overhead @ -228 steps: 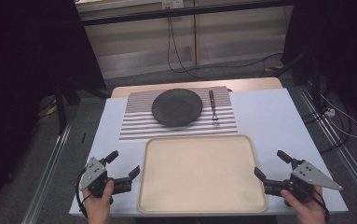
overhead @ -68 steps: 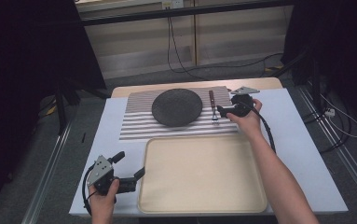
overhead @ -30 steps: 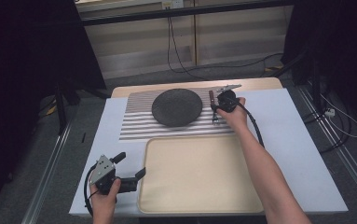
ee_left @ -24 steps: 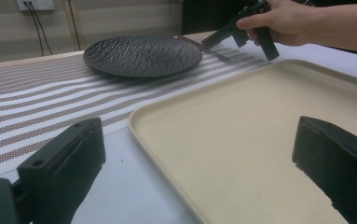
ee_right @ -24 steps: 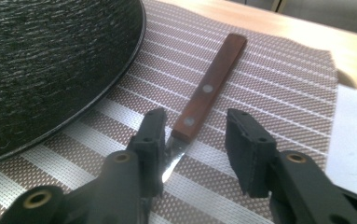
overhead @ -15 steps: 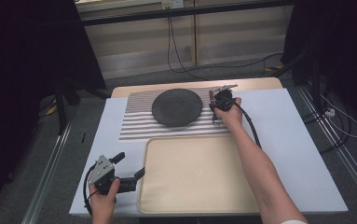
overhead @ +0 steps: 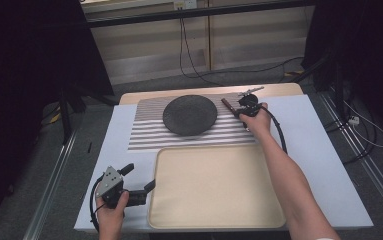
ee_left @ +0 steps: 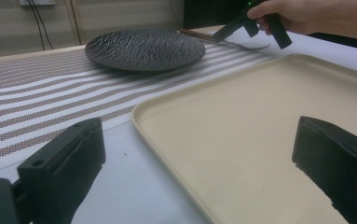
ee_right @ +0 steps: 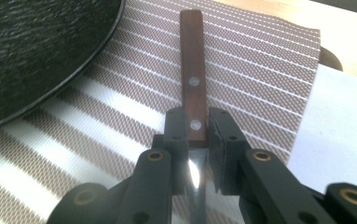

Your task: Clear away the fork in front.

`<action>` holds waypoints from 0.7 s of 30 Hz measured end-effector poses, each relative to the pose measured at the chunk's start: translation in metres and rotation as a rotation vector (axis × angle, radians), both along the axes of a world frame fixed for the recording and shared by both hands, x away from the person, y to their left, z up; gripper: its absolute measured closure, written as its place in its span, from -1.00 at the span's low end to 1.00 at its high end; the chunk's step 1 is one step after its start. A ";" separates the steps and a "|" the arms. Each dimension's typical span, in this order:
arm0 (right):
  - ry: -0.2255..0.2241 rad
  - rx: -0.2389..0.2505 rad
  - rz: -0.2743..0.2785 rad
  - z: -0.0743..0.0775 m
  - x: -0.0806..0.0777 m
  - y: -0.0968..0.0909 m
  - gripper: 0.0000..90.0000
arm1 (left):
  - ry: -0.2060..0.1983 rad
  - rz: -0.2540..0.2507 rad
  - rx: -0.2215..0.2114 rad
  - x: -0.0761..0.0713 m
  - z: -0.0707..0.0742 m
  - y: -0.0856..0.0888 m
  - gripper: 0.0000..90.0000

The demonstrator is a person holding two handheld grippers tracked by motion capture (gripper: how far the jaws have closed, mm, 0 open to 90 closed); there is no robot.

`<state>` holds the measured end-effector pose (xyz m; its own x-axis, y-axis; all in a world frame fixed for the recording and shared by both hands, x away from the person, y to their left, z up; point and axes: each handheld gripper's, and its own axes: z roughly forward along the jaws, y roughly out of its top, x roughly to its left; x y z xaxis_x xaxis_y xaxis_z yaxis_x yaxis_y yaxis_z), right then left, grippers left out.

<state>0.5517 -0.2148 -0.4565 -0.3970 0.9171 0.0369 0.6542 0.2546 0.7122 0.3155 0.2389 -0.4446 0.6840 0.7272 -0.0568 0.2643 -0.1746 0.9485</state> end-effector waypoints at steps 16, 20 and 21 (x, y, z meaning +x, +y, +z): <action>0.002 0.009 0.037 0.013 -0.039 -0.039 0.75 | -0.002 -0.005 0.006 -0.001 0.002 0.000 -0.94; 0.012 -0.018 0.051 0.011 -0.050 -0.046 0.75 | -0.004 -0.006 -0.002 -0.002 0.003 0.000 -0.94; 0.012 -0.018 0.051 0.011 -0.050 -0.046 0.75 | -0.004 -0.007 -0.004 -0.002 0.003 0.000 -0.94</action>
<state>0.5014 -0.2603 -0.4450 -0.4424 0.8964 0.0257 0.6486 0.3000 0.6995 0.3136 0.2385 -0.4414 0.6891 0.7225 -0.0569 0.2595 -0.1727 0.9502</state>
